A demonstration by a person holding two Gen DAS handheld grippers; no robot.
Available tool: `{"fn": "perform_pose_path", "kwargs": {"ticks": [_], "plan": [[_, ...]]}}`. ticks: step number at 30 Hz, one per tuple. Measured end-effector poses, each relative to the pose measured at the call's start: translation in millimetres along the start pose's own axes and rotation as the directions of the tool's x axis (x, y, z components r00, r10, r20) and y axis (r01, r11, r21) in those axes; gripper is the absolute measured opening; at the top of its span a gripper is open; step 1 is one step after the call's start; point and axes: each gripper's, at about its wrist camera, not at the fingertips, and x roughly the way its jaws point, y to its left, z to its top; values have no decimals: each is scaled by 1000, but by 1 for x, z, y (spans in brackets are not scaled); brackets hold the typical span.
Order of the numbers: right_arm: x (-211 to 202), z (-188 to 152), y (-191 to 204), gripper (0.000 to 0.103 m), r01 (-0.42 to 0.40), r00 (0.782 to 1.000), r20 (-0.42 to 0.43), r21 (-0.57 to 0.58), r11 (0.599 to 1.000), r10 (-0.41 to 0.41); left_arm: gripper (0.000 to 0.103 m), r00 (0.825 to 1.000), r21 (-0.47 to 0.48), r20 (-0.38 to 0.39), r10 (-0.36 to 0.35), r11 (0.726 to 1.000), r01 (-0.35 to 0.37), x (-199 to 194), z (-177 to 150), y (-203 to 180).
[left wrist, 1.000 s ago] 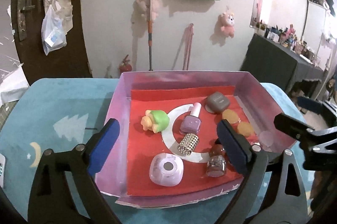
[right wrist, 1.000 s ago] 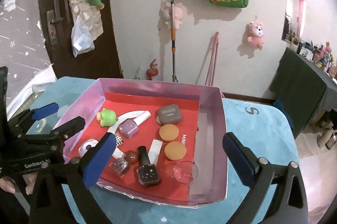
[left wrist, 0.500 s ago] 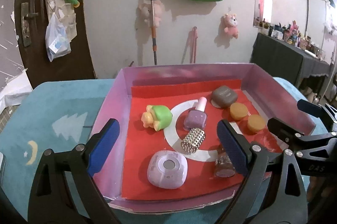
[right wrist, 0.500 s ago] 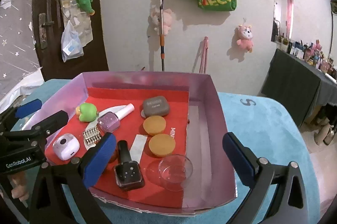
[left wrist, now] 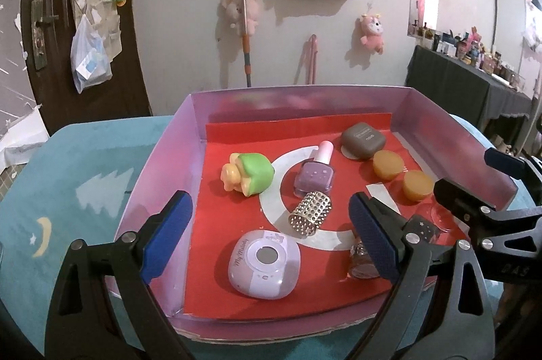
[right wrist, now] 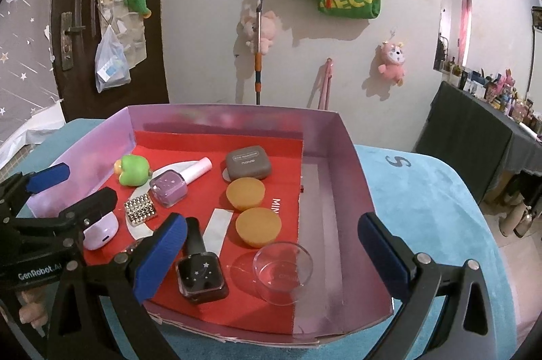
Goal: Organize rigid objects
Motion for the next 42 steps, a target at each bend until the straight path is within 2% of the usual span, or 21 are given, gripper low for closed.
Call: {"fn": "perform_pose_path", "kwargs": {"ticks": [16,42], "plan": [[-4,2,0,103,6,1000,16,7,1000,-6,94,1000,6,16,10,1000,-11,-6,-2,-1],[-5,1,0,103,7,1000,16,6,1000,-7,95,1000,3,2,-5,1000,5,-2,-3,-2]]}}
